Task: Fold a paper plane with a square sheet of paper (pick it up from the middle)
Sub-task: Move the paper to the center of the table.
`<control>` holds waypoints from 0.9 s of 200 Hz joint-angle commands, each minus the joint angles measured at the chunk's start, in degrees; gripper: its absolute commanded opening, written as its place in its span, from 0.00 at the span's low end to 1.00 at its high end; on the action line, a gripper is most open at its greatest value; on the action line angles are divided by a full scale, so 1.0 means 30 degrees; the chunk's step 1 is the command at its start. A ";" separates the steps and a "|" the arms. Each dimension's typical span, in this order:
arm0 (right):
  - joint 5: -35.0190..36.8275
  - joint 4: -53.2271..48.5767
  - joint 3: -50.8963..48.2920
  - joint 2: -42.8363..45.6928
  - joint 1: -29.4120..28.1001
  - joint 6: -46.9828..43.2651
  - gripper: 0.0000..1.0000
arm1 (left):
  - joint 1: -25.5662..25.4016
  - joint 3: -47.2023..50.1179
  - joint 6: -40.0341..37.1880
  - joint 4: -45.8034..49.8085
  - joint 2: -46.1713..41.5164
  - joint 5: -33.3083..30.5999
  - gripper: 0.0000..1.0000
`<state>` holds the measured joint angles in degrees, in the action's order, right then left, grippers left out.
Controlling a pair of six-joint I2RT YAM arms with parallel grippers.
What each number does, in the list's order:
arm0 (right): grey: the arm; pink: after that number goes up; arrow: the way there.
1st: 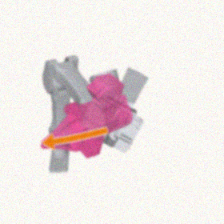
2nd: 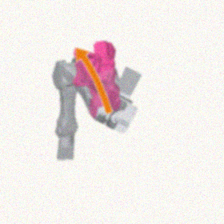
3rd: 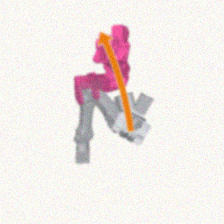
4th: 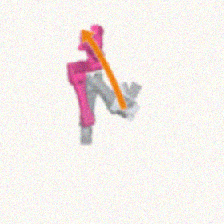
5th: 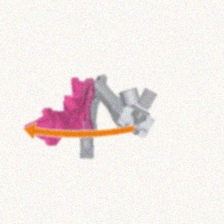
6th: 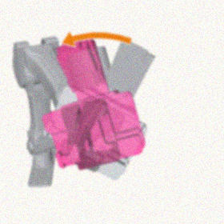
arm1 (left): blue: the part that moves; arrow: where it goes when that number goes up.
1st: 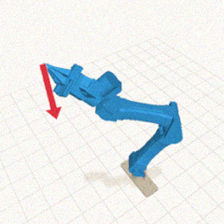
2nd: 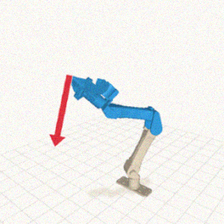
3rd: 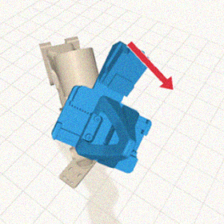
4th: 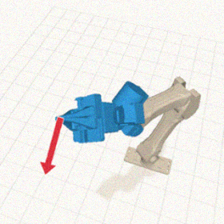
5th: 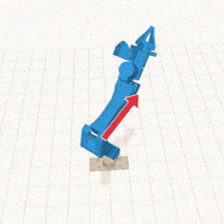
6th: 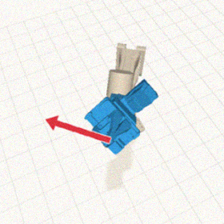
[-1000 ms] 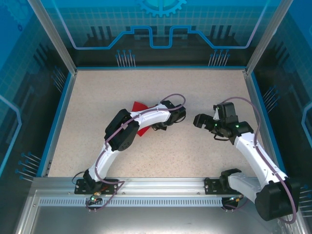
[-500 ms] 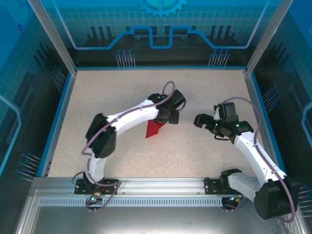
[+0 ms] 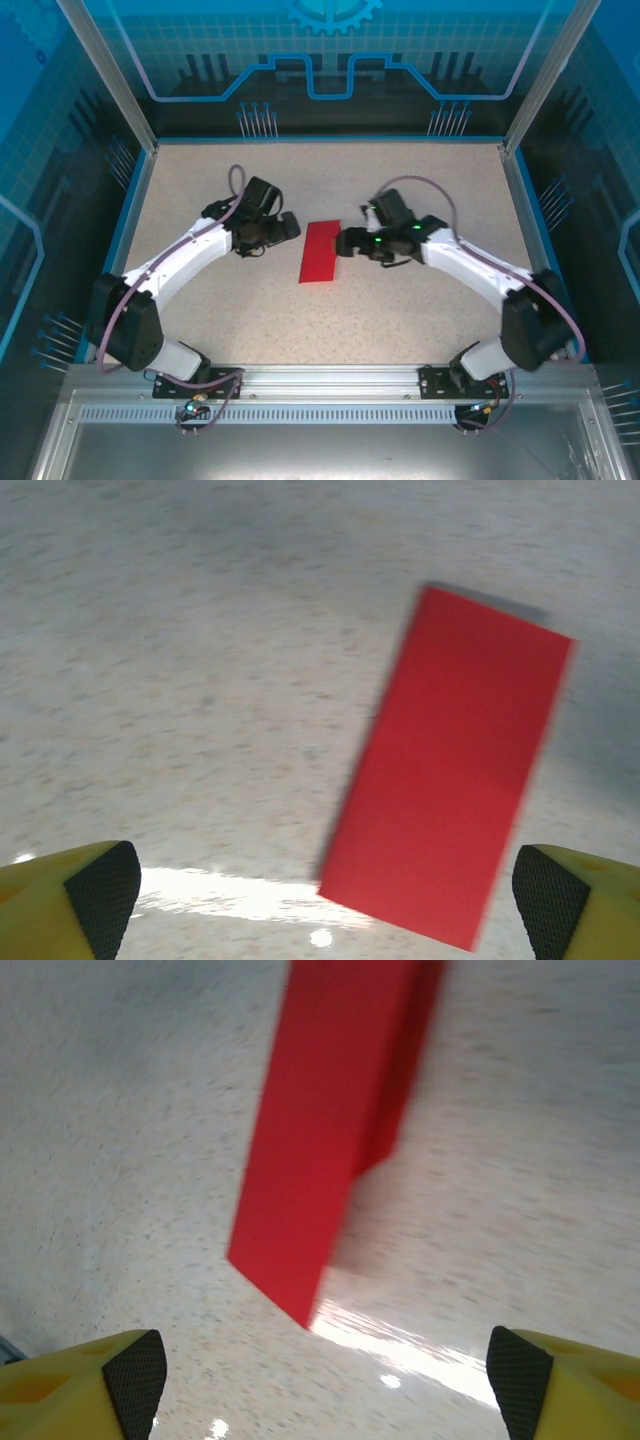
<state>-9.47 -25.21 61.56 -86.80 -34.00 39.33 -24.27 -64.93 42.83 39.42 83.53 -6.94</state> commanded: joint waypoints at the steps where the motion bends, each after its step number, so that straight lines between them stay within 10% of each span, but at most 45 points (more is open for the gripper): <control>1: 0.0216 0.0991 0.2538 -0.2910 -0.1710 0.0951 0.84 | 0.0956 0.1191 0.0577 -0.0426 -0.1743 0.0369 0.99; 74: 0.1242 -0.1111 0.8877 -1.0237 -0.3578 0.1910 0.78 | 0.3066 0.4783 0.1907 -0.0867 -0.4801 0.0349 0.99; 180: -0.0470 -0.2242 0.7692 -1.1927 -0.3843 -0.2537 0.78 | 0.3140 0.4686 0.1239 -0.1680 -0.4193 0.2104 0.99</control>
<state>-9.02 -28.18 88.82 -122.69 -44.71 37.34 -15.46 -50.83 47.68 36.01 70.06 -4.10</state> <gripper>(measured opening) 0.780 0.988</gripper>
